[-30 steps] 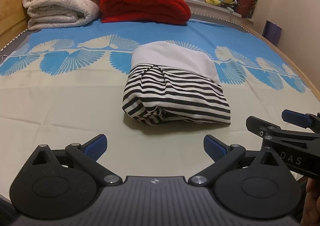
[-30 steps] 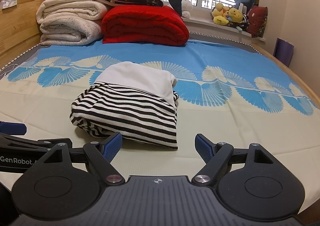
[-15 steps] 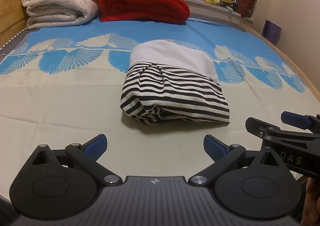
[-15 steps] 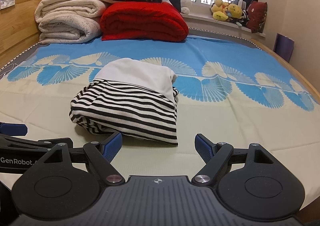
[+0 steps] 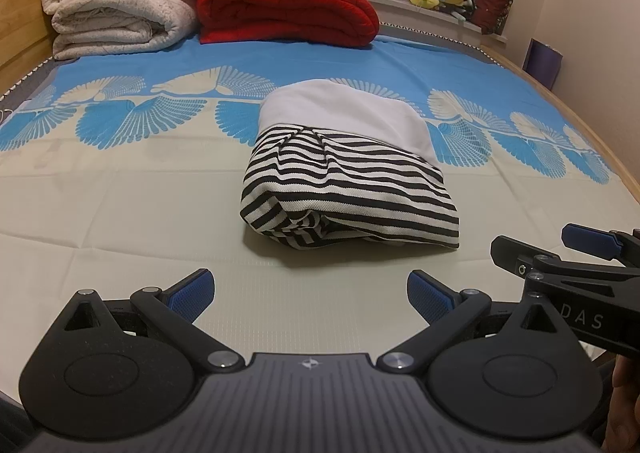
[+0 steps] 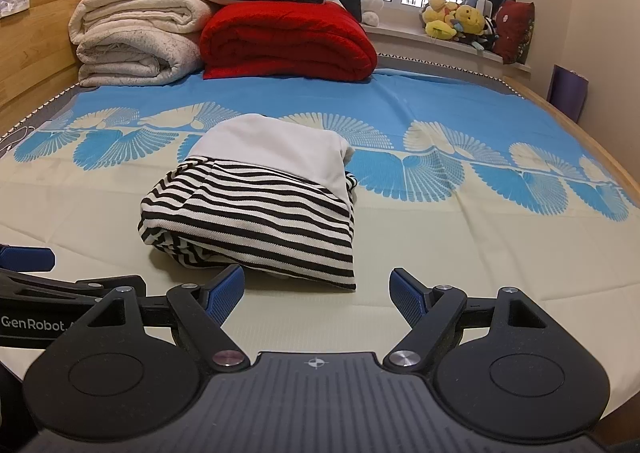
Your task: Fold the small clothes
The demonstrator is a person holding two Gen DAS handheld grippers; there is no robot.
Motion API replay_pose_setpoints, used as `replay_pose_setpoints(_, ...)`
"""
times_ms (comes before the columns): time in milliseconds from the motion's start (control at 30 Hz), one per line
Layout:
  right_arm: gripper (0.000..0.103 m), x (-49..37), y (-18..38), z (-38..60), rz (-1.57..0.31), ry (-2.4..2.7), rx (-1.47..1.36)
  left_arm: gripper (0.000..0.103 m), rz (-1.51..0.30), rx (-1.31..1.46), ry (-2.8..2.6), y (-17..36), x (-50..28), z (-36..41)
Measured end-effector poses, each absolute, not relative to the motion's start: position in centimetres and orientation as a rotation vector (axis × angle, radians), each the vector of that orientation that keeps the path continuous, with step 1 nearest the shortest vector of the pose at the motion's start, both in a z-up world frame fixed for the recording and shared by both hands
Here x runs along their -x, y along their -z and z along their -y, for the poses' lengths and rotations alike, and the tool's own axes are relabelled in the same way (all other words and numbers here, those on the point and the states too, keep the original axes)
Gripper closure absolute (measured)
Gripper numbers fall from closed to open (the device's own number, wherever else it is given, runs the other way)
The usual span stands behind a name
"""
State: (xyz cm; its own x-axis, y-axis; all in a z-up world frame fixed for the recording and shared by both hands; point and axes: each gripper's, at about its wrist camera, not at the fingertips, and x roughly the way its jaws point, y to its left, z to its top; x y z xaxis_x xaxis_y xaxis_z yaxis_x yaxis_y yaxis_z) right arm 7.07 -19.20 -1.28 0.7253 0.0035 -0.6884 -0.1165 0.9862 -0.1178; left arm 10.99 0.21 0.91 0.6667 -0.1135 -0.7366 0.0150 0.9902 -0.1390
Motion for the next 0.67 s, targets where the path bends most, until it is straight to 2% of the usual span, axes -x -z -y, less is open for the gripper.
replay_pose_setpoints(667, 0.022, -7.19, 1.57, 19.06, -0.767, -0.061, 0.153, 0.001, -0.837, 0.125, 0.084, -0.66, -11.04, -0.30)
